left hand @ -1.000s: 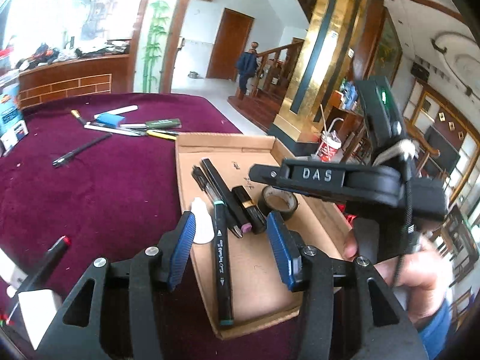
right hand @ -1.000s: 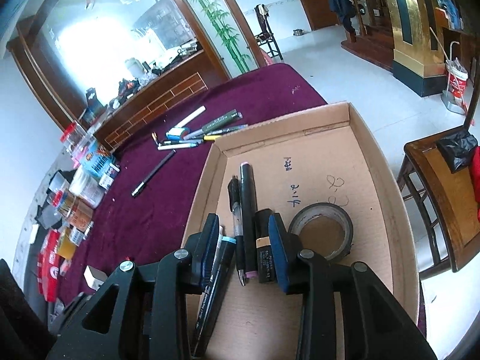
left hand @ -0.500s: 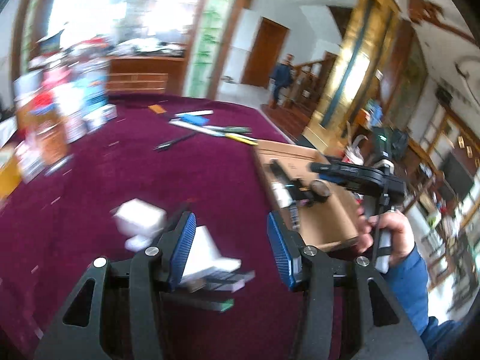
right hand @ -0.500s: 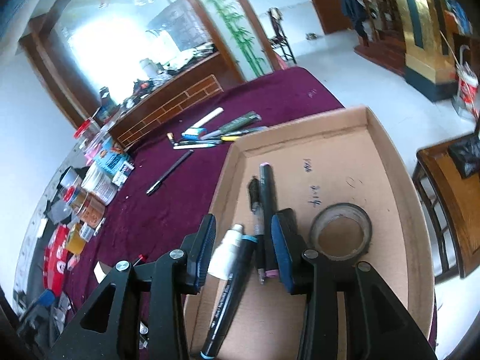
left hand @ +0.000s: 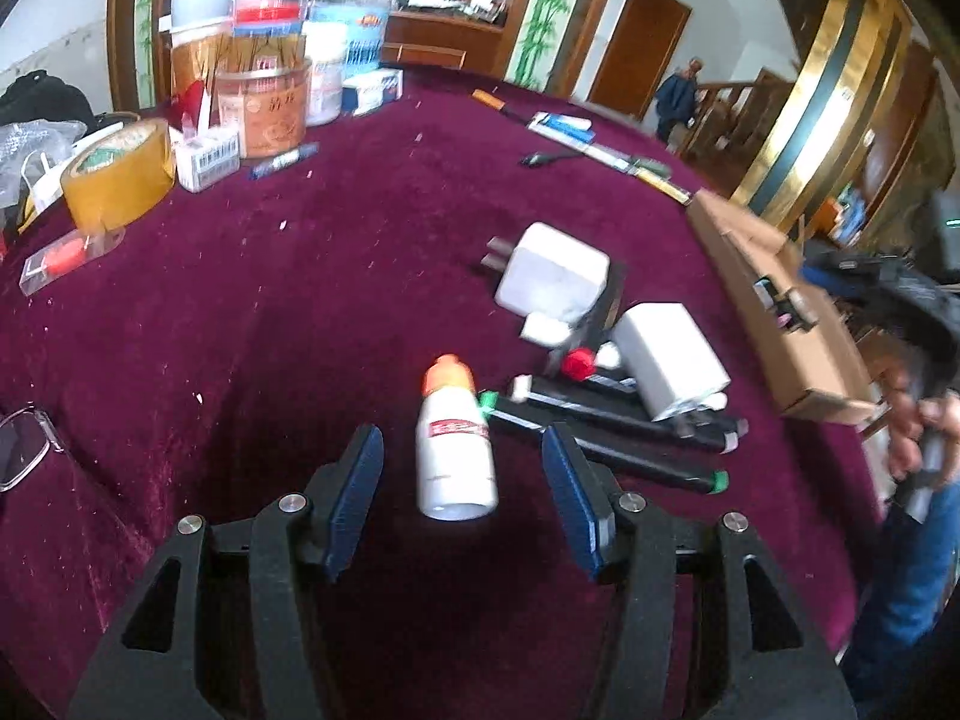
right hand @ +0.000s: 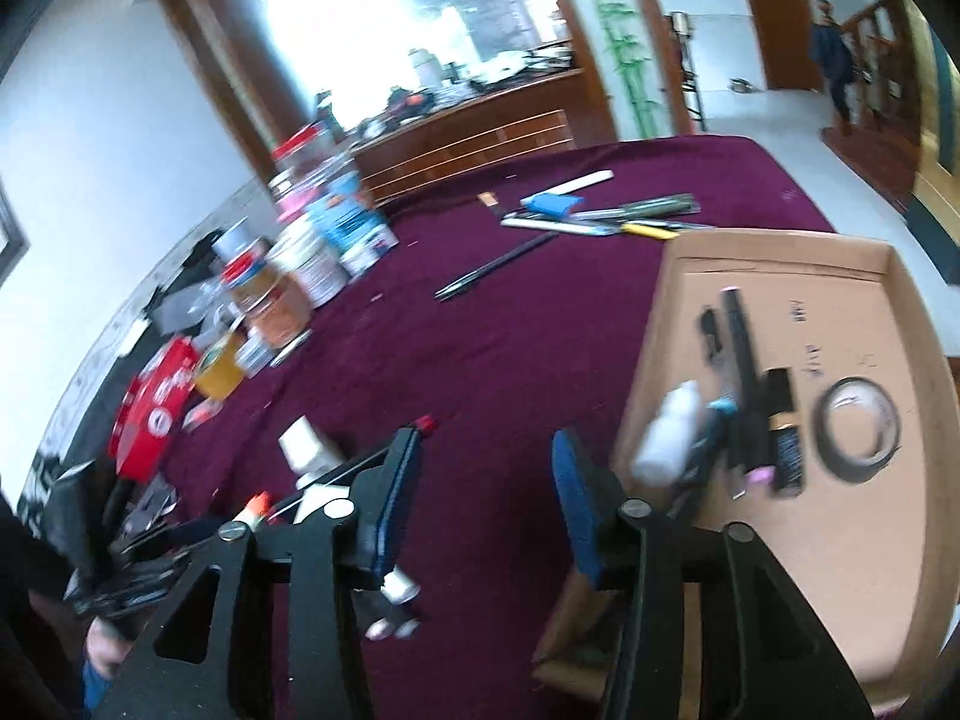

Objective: Organize rigid objects
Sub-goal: 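Grasp the orange-capped white dropper bottle with left tool while right tool grasps a white power adapter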

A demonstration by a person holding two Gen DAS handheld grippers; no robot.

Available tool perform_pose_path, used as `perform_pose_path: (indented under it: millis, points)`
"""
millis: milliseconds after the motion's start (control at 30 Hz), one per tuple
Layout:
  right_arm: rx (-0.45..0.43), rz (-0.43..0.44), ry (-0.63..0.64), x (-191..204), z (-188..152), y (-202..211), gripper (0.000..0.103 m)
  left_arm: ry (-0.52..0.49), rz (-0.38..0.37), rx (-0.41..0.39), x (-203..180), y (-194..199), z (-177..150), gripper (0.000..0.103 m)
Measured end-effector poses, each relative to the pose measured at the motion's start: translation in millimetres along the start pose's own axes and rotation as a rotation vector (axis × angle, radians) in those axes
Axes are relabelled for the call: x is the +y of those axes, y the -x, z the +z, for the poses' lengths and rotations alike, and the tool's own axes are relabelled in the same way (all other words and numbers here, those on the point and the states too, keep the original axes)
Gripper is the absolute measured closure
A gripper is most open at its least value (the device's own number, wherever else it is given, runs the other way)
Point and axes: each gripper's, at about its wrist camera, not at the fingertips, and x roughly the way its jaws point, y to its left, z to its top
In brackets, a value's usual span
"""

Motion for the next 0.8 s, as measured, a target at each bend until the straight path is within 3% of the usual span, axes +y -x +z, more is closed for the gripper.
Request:
perform_pose_path:
  millis: [133,300,400,533,700,767,800]
  points:
    - [0.050,0.018,0.039,27,-14,-11,0.059,0.033,-0.001,0.009,16,-12,0,0.052]
    - [0.109,0.013,0.100,60,-24,-32,0.059,0.024,0.019,-0.004,27,-15,5,0.072]
    - [0.149,-0.004,0.132,80,-30,-51,0.048,0.051,-0.015,-0.004,35,-14,5,0.073]
    - [0.206,-0.068,0.169,98,-39,-78,0.046,0.044,-0.005,-0.002,33,-14,6,0.073]
    - [0.208,-0.193,0.193,105,-44,-95,0.046,0.041,-0.001,-0.001,32,-14,7,0.073]
    - [0.229,-0.195,0.188,104,-49,-101,0.051,0.035,0.006,0.000,31,-15,8,0.073]
    - [0.236,-0.187,0.177,103,-51,-104,0.062,0.031,0.010,0.001,30,-15,8,0.073]
